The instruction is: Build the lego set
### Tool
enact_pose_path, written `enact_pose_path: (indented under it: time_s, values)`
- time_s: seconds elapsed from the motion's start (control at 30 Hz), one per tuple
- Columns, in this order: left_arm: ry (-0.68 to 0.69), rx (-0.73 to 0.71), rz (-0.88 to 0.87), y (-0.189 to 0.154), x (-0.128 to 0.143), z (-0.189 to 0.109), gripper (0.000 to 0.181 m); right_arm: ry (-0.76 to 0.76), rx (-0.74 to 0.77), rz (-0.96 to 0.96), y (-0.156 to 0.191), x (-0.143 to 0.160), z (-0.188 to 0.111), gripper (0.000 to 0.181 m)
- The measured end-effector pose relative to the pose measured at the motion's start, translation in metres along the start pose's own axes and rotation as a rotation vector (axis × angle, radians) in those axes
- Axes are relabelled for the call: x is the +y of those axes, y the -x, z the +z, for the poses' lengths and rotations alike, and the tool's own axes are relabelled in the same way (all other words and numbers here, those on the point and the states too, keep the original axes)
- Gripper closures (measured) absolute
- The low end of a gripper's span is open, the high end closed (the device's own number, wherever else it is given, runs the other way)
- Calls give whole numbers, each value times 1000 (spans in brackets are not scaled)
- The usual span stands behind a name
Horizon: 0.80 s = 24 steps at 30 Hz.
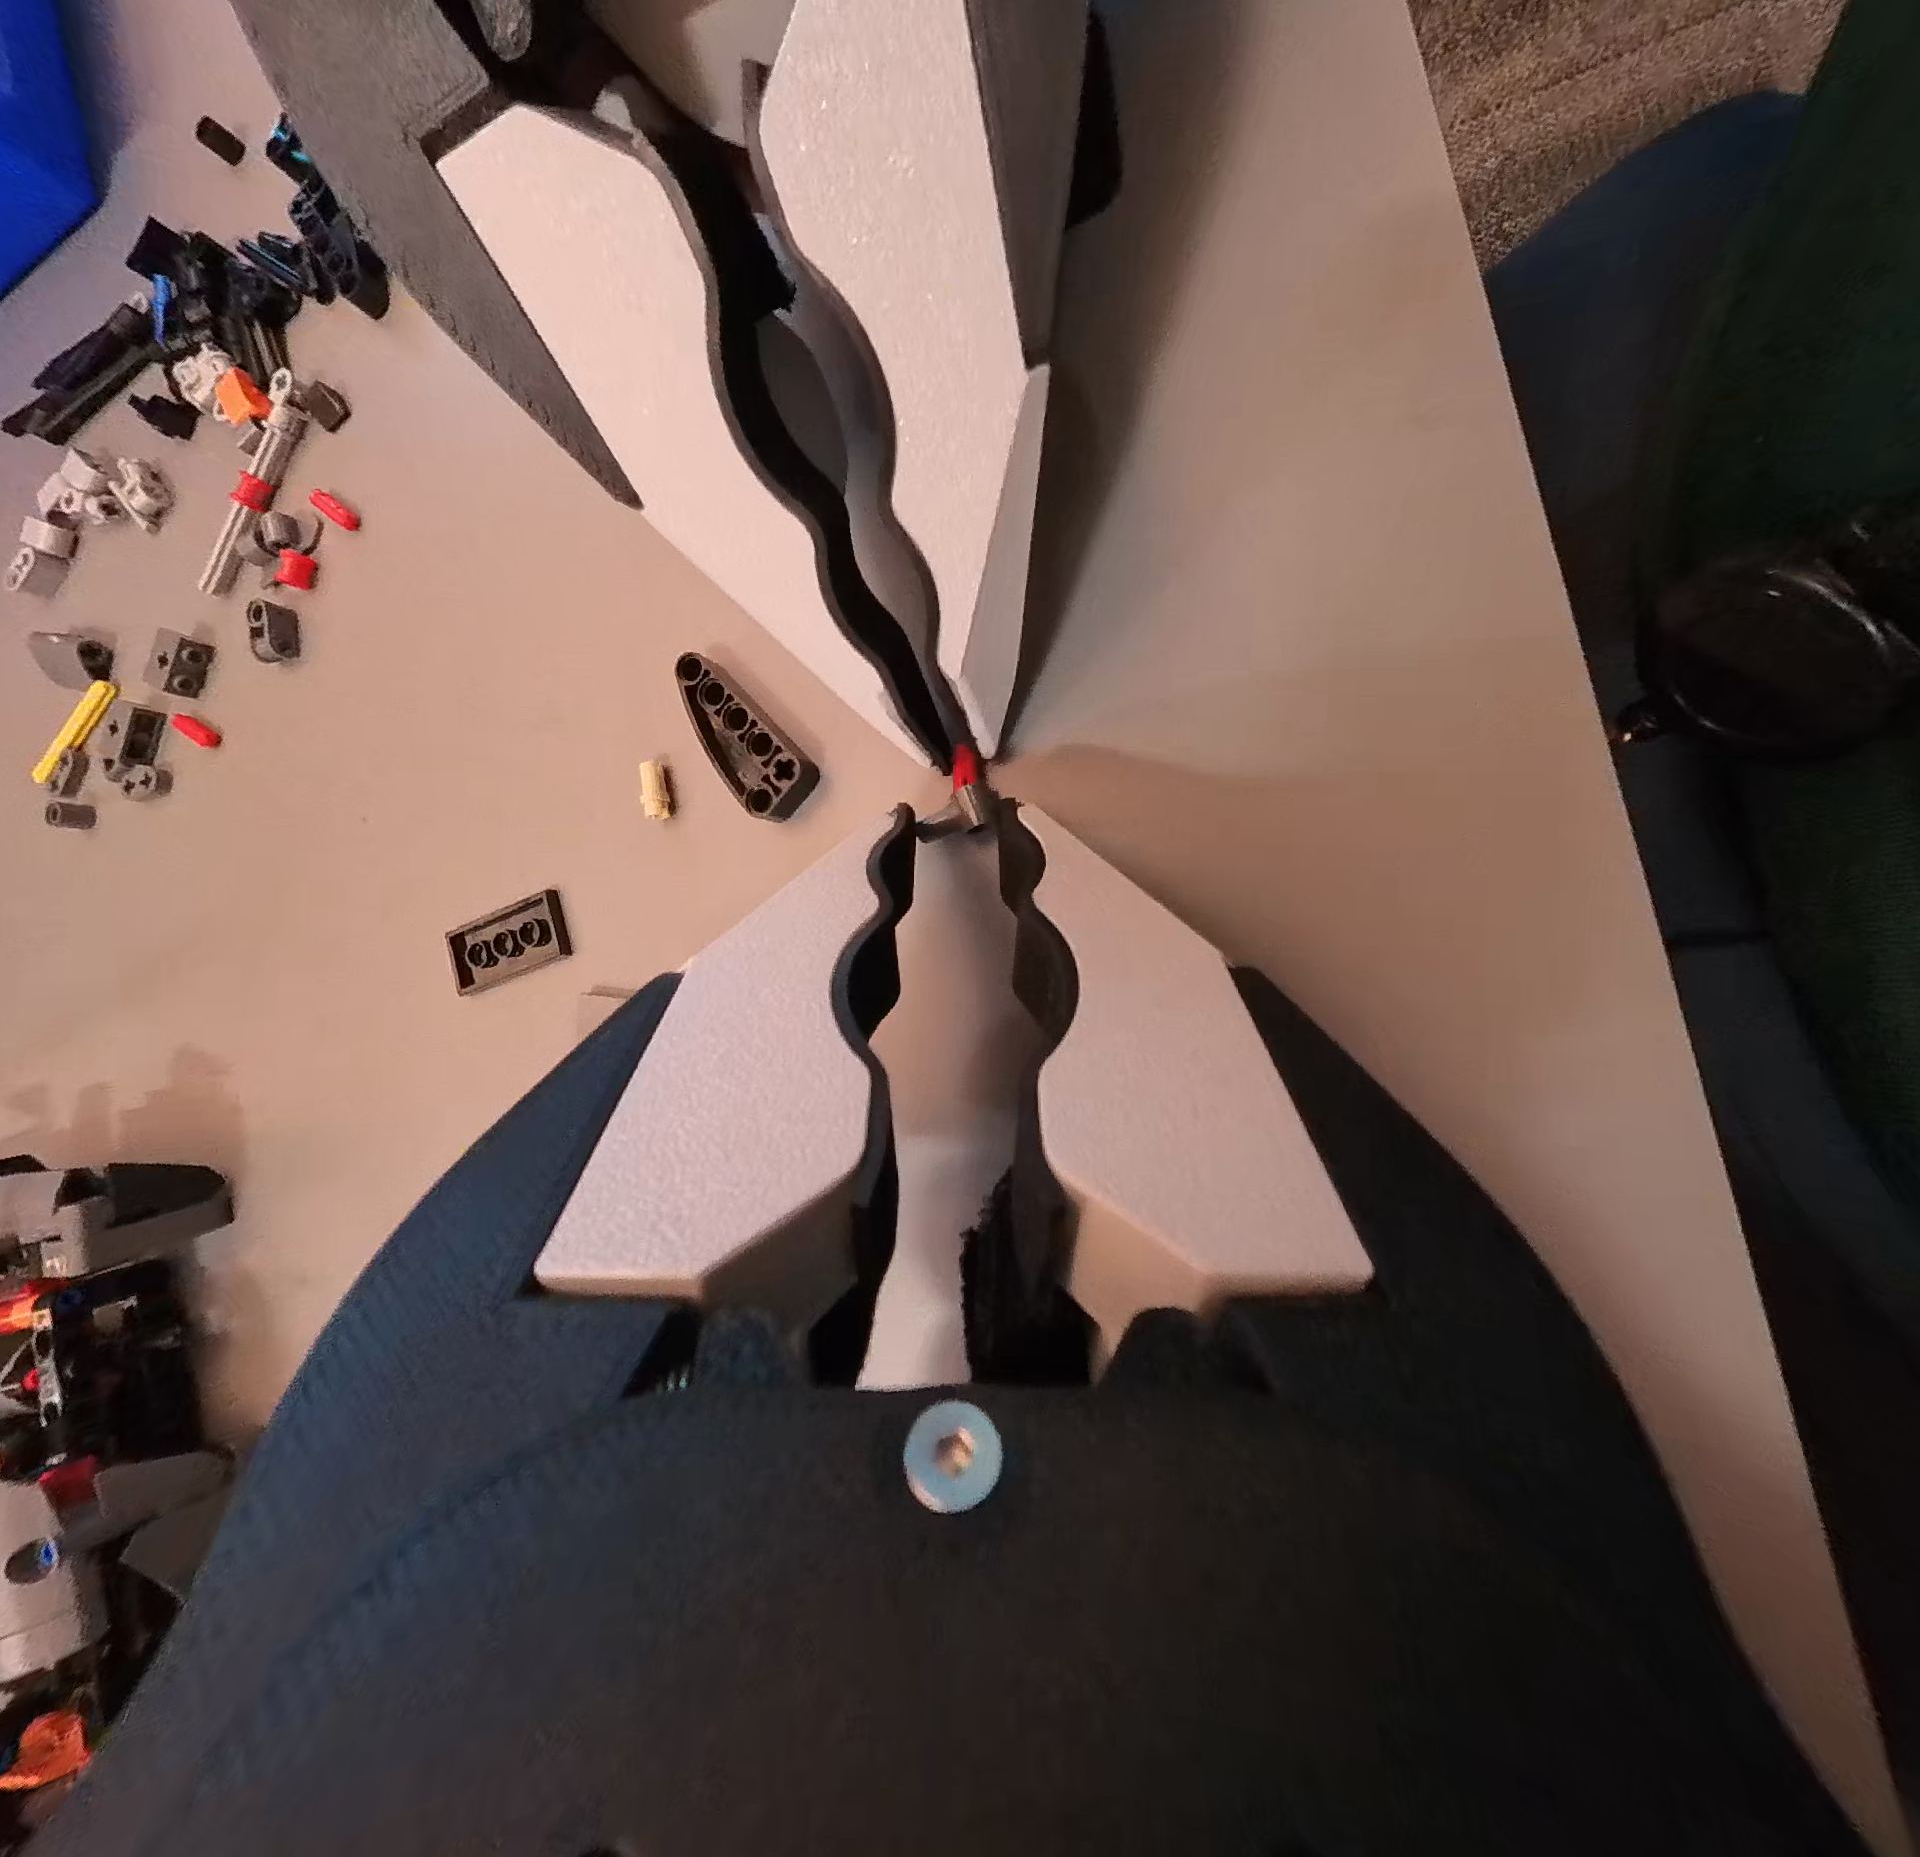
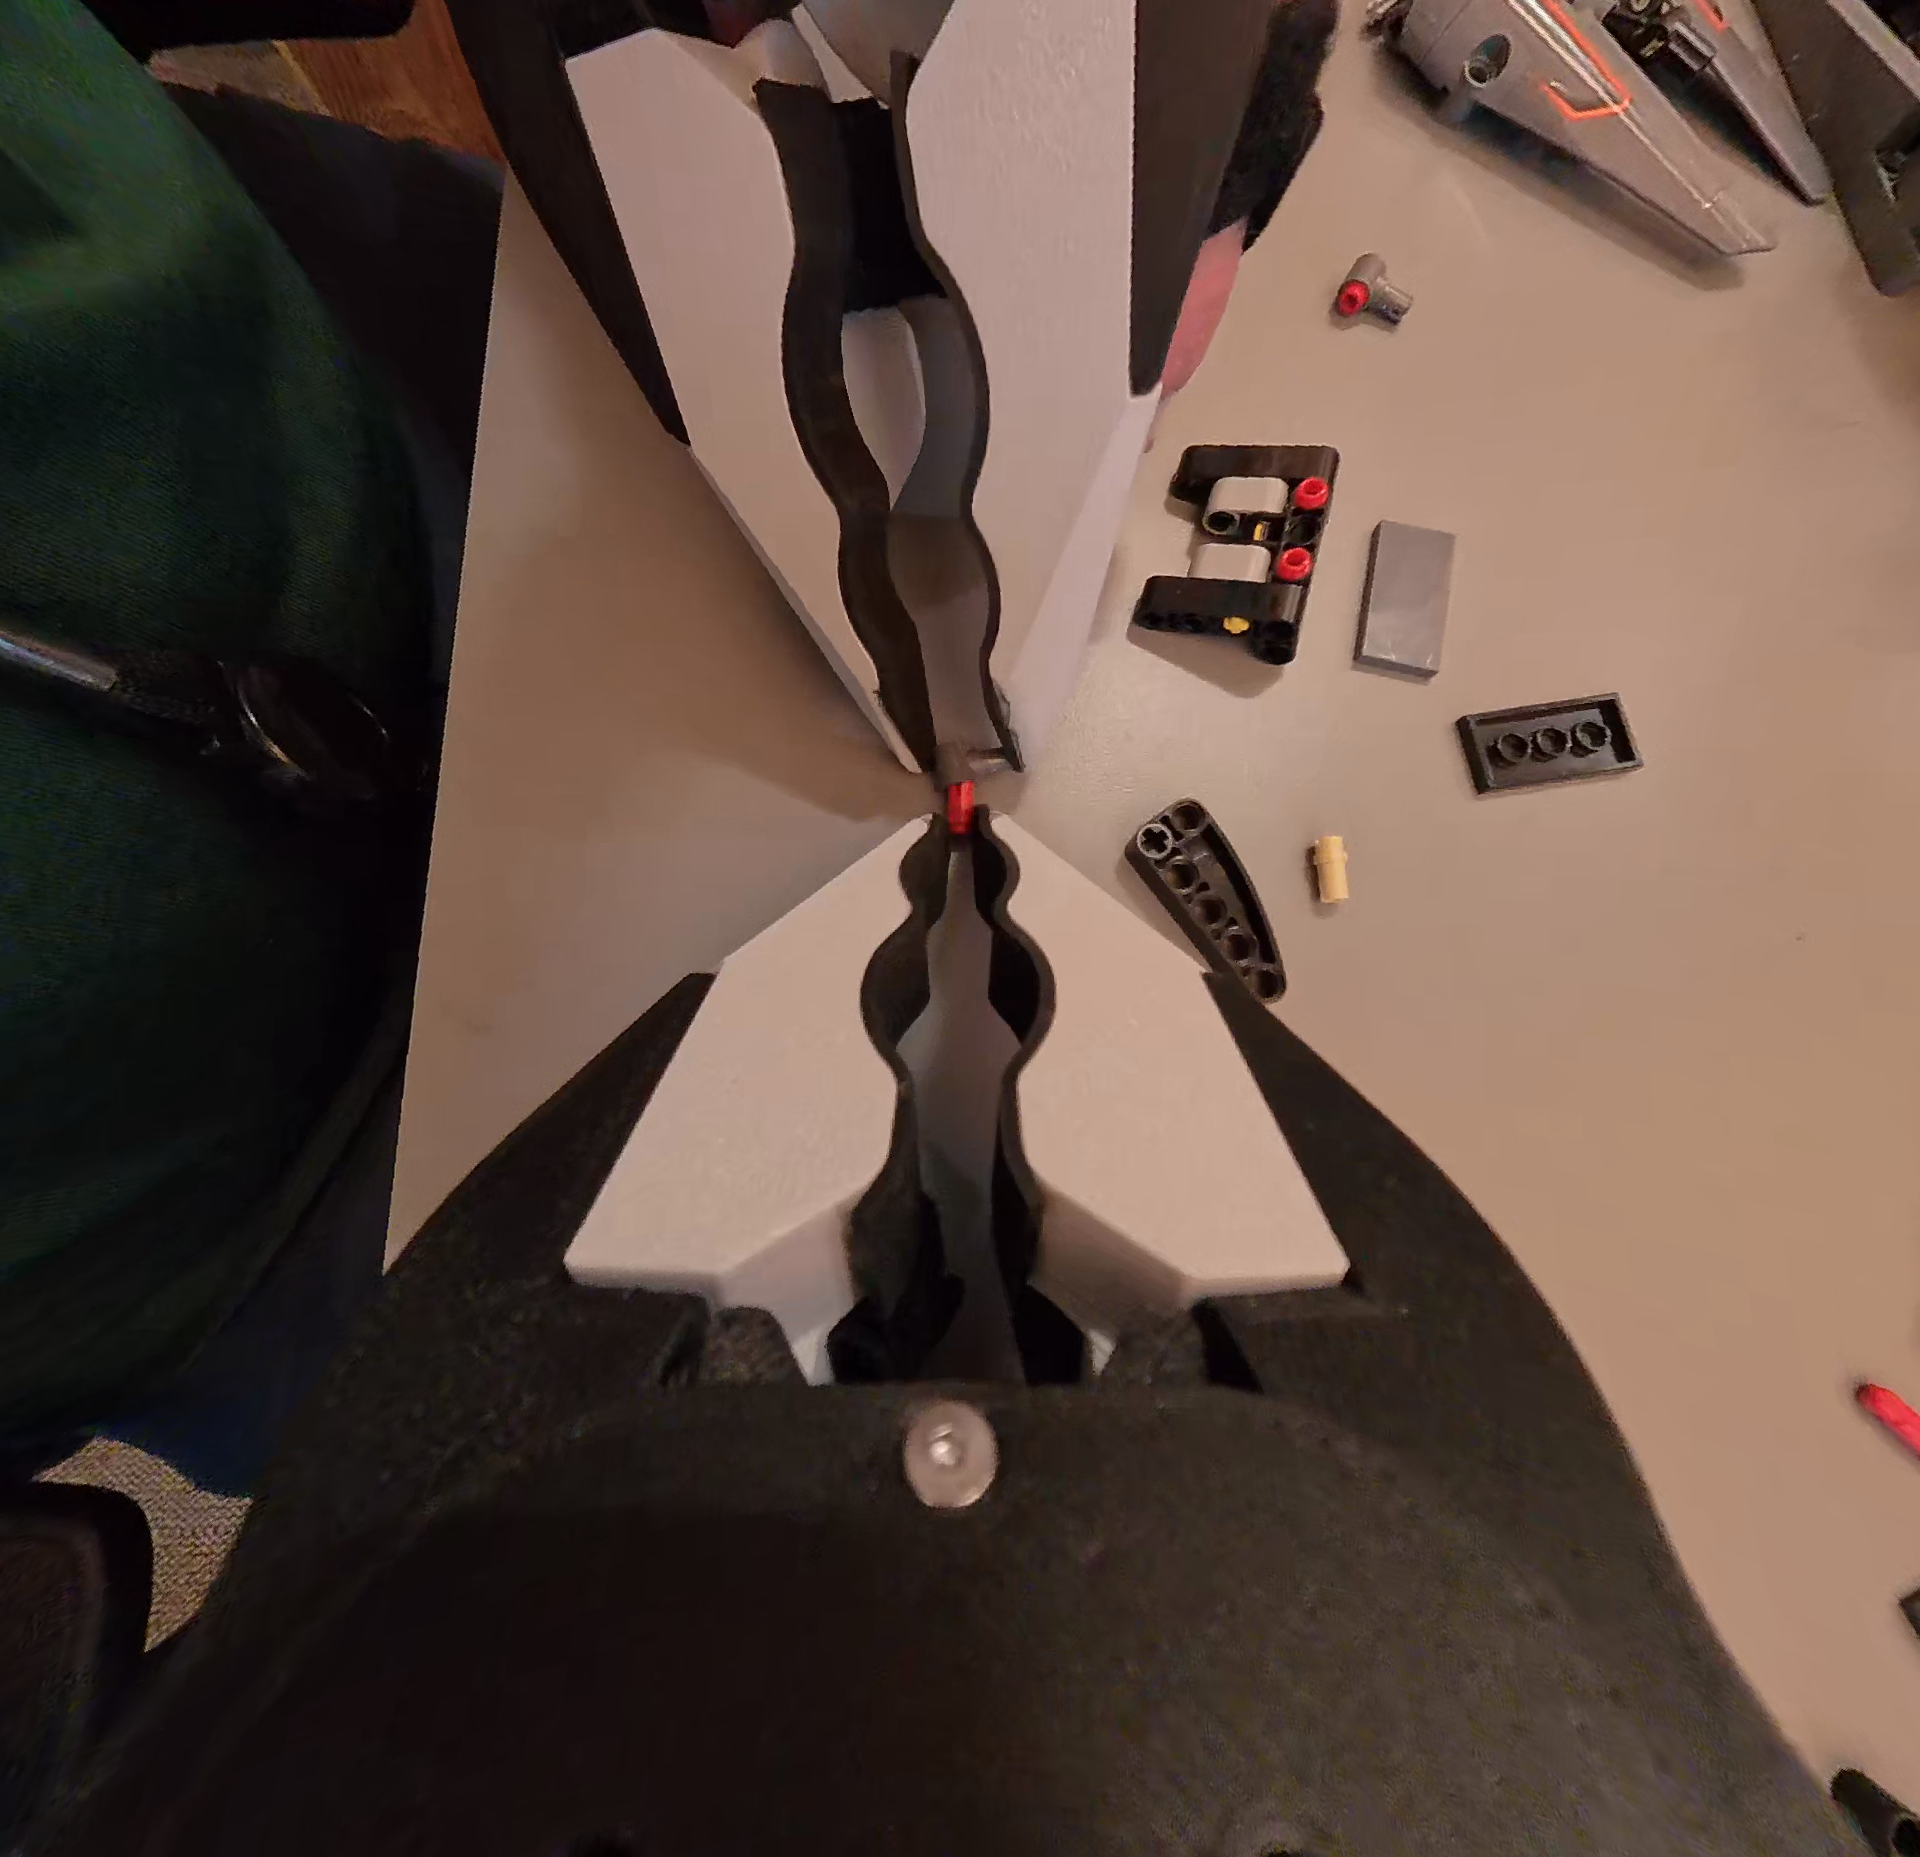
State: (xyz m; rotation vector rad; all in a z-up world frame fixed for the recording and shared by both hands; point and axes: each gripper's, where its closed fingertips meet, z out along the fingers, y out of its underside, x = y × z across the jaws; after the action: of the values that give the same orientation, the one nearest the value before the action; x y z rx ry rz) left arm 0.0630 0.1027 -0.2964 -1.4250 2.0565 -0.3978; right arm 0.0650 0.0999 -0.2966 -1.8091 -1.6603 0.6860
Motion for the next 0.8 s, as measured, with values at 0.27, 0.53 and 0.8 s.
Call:
enact_pose_path:
  time_s: [0.27, 0.53, 0.8]
  values:
    - [30, 14, 22, 0, 0, 0, 168, 34, 21, -96, 1, 0, 0, 179]
    - [49, 39, 44, 1, 0, 1, 168, 53, -37, -184, 1, 0, 0, 179]
    - [44, 63, 46, 1, 0, 2, 168, 64, -107, -272, 1, 1, -1, 180]
